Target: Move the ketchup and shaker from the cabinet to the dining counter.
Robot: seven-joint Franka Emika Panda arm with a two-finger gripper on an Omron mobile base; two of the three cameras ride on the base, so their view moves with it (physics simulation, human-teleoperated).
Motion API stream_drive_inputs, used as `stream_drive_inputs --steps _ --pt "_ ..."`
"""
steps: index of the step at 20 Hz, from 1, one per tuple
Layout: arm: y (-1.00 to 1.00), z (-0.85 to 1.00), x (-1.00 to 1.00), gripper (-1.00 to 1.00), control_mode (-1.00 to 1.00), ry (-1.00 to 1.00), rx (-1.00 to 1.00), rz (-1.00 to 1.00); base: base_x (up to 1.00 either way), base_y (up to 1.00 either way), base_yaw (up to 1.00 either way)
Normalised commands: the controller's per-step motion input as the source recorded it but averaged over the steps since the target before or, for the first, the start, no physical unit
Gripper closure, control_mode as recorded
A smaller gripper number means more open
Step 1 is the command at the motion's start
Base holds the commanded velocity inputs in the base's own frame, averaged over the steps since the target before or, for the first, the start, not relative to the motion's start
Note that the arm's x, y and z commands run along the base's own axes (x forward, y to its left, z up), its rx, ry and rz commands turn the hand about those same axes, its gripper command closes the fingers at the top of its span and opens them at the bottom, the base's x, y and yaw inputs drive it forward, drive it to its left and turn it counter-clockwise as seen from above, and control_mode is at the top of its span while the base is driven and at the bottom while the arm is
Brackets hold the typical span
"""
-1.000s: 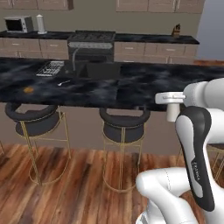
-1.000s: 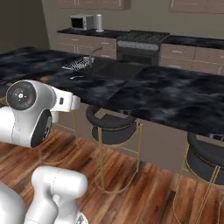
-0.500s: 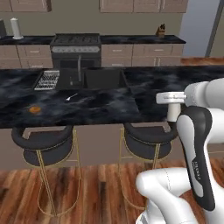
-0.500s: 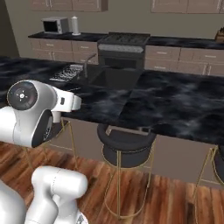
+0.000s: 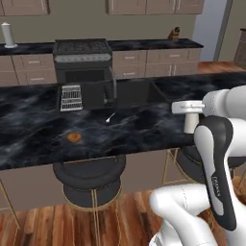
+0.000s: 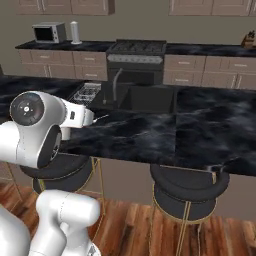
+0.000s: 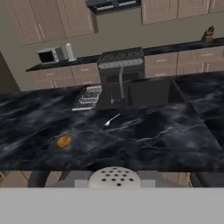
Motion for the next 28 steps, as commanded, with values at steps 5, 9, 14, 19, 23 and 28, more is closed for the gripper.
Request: stream_drive_inputs --steps 5,9,14,19,23,28 --pt "0.0 0.0 0.0 1.0 1.0 0.0 0.0 0.0 0.23 1.0 -0.13" --pt "0.22 0.0 0.18 1.0 -1.0 0.0 -0.01 0.0 0.09 0.44 -0.01" --pt "0.04 0.0 0.87 1.0 -1.0 0.0 0.01 0.09 0.0 0.0 0.0" --pt "-0.04 -0.05 1.0 1.0 -1.0 0.0 0.11 0.32 0.0 0.0 0.0" --pt "-0.01 -0.27 0.92 1.0 -1.0 0.0 0.14 0.48 0.0 0.0 0.0" --pt "0.0 -0.45 0.85 1.0 -1.0 0.0 0.12 0.53 0.0 0.0 0.0"
